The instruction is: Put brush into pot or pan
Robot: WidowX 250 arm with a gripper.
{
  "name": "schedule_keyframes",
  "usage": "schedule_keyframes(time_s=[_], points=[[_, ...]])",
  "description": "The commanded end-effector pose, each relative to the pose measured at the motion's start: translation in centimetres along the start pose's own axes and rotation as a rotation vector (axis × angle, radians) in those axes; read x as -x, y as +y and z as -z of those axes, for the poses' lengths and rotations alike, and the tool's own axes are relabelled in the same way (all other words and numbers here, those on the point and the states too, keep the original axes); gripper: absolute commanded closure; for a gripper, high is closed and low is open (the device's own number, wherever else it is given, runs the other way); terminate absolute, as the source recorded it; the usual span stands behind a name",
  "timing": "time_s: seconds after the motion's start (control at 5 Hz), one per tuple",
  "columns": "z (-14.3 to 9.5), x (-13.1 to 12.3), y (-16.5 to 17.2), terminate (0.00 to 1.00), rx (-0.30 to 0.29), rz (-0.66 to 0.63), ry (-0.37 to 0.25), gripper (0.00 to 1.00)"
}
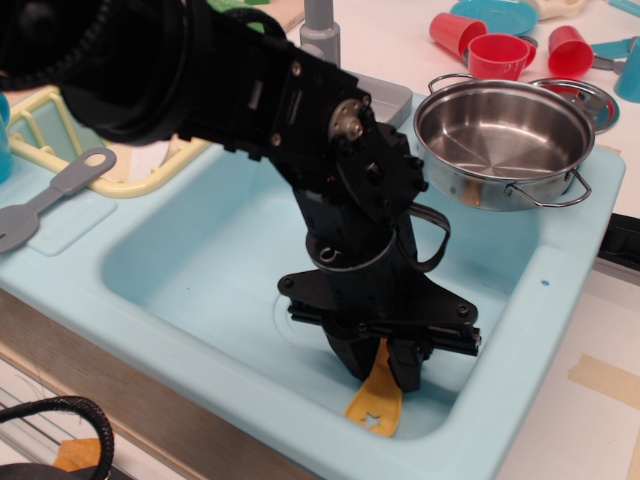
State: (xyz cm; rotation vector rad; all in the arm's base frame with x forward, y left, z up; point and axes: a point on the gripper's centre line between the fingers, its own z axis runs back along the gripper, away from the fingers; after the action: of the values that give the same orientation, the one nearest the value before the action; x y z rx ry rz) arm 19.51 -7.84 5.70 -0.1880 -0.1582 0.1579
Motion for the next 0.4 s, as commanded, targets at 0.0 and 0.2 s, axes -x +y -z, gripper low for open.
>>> schedule_keyframes(time_s=[0.0, 0.2], points=[[-3.3, -0.8, -0.7, 0.0, -0.061, -0.02, 0.011, 1.0], [-5.3, -1.1, -0.8, 0.0, -0.103, -0.053, 0.001, 1.0]])
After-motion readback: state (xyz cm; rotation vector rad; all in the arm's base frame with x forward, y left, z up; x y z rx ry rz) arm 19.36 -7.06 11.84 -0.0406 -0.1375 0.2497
